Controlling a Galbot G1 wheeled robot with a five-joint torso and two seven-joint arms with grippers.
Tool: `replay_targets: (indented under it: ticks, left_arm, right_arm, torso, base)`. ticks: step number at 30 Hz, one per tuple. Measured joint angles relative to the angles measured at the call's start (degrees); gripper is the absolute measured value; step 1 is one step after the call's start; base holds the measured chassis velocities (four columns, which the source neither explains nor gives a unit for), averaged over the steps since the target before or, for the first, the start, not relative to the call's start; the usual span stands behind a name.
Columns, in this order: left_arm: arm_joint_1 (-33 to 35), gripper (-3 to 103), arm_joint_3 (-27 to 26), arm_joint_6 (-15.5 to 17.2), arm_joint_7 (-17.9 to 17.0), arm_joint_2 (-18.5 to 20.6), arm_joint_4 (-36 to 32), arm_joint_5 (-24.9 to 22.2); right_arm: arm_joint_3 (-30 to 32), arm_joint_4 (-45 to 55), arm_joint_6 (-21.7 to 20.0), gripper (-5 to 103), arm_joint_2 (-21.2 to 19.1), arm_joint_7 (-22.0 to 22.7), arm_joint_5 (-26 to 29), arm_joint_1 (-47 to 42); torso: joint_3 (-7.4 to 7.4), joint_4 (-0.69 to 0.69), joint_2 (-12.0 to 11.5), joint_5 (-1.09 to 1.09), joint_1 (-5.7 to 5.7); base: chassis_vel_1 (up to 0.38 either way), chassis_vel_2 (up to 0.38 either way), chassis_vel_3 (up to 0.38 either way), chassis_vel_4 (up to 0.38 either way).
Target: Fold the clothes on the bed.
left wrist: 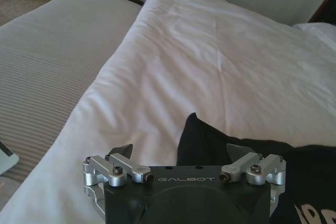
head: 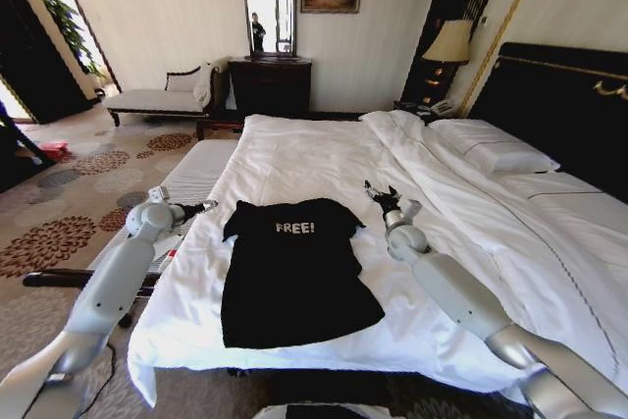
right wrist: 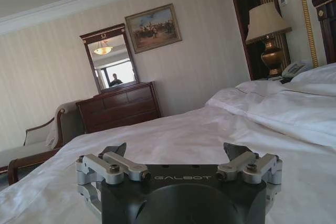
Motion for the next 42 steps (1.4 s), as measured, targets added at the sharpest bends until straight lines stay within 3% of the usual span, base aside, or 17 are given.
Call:
replay_targets:
  ticks: [7,12,23,34,42]
  left_arm:
    - [-4.97,100,11.07,0.07,-0.76,-3.09,1.21,7.61]
    - [-12.31,100,16.47,0.07,0.07,-8.16,12.02,13.61]
    - [-18.28,100,18.86,0.05,4.4,-13.25,24.33,18.7]
    - [-24.51,100,20.28,-0.12,10.02,-21.27,36.55,21.76]
    - [-28.58,100,16.06,-3.38,10.9,-25.57,43.38,25.17]
  right_arm:
    - [1.41,1.61,-0.36,100,-0.07,0.57,0.0,-2.0]
    - [2.61,1.84,-0.64,100,-0.34,0.61,0.1,-2.9]
    - [1.71,0.46,-1.09,100,0.36,0.51,0.18,-2.14]
    - [2.1,0.63,-1.39,100,0.19,0.57,0.34,-2.24]
    - [2.83,1.76,-1.46,100,0.34,1.15,0.24,-3.33]
  torso:
    - [0.01,0.0,0.0,0.0,0.01]
    - [0.01,0.02,0.0,0.0,0.02]
    - [0.01,0.05,-0.01,-0.01,0.02]
    - [0.02,0.03,-0.01,-0.02,0.02]
    - [0.01,0.01,-0.01,0.0,0.03]
  base:
    - [0.0,0.0,0.0,0.0]
    - [0.0,0.0,0.0,0.0]
    - [0.0,0.0,0.0,0.0]
    - [0.0,0.0,0.0,0.0]
    - [0.0,0.0,0.0,0.0]
